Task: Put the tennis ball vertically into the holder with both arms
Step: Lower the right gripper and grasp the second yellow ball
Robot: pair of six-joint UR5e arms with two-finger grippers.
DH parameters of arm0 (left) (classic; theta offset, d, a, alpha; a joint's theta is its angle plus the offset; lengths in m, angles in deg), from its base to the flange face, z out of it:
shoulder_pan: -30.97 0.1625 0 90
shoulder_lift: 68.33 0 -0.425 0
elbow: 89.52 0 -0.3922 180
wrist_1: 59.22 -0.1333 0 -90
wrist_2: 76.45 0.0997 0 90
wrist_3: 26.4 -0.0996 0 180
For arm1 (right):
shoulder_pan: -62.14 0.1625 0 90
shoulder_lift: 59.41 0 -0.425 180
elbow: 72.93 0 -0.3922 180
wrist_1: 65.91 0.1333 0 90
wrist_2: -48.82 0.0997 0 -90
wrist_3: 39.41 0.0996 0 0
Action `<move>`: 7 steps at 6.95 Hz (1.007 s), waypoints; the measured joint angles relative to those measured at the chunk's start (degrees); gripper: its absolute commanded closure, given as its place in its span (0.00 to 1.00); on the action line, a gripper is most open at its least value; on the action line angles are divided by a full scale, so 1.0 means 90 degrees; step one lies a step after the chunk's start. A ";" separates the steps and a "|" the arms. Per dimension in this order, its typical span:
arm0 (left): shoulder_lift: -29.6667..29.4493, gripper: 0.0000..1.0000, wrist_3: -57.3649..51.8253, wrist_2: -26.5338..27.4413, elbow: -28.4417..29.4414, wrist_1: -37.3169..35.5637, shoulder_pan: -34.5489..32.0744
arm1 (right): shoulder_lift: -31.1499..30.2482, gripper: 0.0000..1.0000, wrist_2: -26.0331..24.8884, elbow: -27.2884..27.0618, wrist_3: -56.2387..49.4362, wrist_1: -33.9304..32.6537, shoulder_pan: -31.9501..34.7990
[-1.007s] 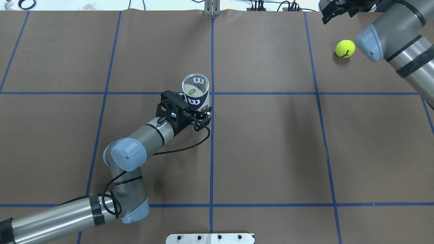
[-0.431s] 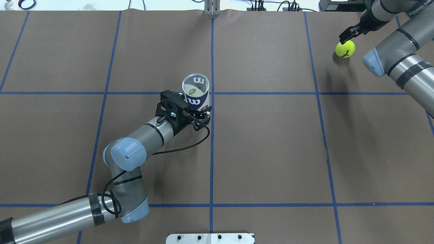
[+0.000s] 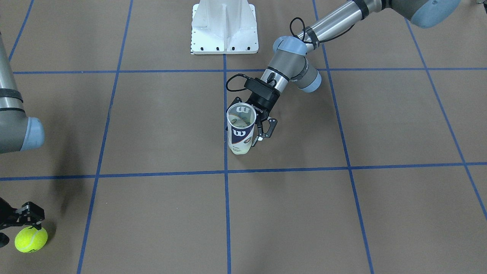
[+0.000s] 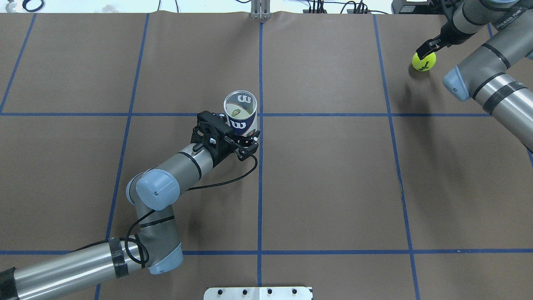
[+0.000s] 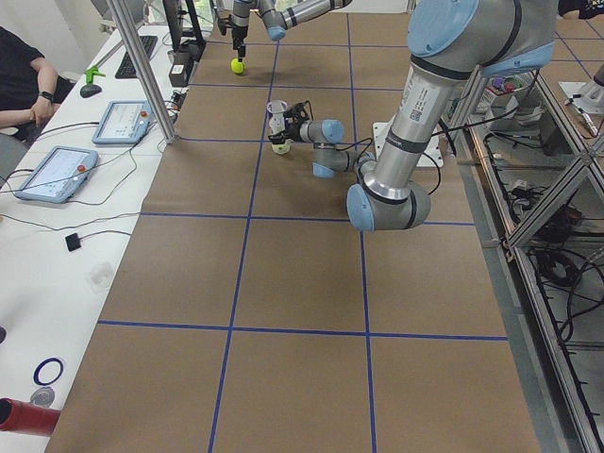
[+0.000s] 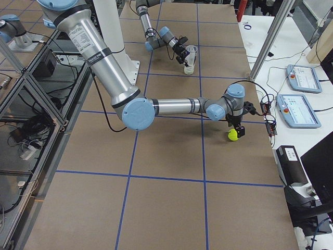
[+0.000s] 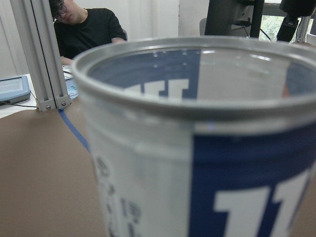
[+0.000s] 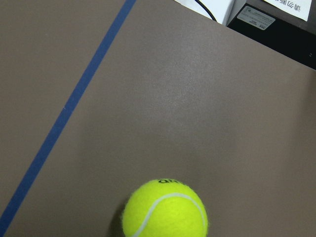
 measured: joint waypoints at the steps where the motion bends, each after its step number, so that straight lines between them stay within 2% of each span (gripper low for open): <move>1: 0.0000 0.01 0.0000 0.0000 -0.0001 0.0000 -0.0001 | 0.0015 0.01 -0.0064 0.0046 0.0000 0.0008 -0.0071; 3: 0.0000 0.01 -0.0002 0.0000 -0.0003 -0.0007 -0.0004 | 0.0068 0.01 -0.0273 0.0391 0.0006 0.0360 -0.0223; 4: 0.0002 0.01 -0.0007 0.0000 -0.0004 -0.0007 -0.0007 | 0.0091 0.07 -0.0347 0.0649 0.0008 0.0628 -0.0271; 6: 0.0010 0.01 -0.0009 0.0000 -0.0005 -0.0001 -0.0023 | 0.0138 0.74 -0.0460 0.0831 0.0012 0.0788 -0.0324; 7: 0.0014 0.01 -0.0008 0.0000 -0.0008 -0.0001 -0.0029 | 0.0191 1.00 -0.0472 0.0850 0.0019 0.0782 -0.0328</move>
